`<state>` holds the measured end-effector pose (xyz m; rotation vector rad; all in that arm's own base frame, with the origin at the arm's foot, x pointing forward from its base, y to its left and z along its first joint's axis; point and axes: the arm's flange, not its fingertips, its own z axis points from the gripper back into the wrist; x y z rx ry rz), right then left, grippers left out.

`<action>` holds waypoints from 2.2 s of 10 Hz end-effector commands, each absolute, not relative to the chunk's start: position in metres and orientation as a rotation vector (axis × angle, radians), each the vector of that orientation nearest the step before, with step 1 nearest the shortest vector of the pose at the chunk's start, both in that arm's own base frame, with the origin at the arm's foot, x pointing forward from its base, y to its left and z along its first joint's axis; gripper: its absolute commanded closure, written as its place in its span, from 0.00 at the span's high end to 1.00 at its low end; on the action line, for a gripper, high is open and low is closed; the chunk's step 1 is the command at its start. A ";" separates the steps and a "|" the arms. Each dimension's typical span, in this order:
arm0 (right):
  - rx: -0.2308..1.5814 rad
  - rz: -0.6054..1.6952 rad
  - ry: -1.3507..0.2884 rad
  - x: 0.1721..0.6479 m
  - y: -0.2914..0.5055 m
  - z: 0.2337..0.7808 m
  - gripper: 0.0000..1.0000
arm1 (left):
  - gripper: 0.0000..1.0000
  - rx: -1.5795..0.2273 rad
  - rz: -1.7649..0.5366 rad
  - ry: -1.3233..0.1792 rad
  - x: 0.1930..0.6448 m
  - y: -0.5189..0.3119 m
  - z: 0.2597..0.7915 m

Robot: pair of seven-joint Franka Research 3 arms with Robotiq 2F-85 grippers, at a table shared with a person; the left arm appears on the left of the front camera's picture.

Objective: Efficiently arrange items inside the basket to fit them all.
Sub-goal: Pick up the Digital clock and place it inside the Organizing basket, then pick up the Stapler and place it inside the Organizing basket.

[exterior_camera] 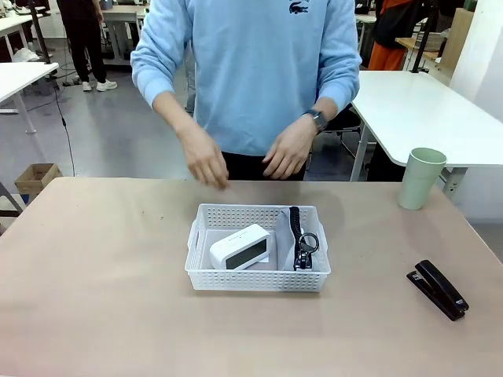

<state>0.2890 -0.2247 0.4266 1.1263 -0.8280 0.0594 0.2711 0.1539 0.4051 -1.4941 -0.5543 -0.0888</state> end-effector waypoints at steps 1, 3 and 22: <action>1.130 0.072 -0.867 0.291 -0.225 0.428 1.00 | 1.00 -1.428 -0.183 -0.486 0.275 0.137 0.423; 1.130 0.072 -0.867 0.291 -0.225 0.428 1.00 | 1.00 -1.428 -0.183 -0.486 0.275 0.137 0.423; 0.341 0.228 -0.362 0.308 -0.074 0.451 1.00 | 1.00 -1.428 -0.183 -0.486 0.275 0.137 0.423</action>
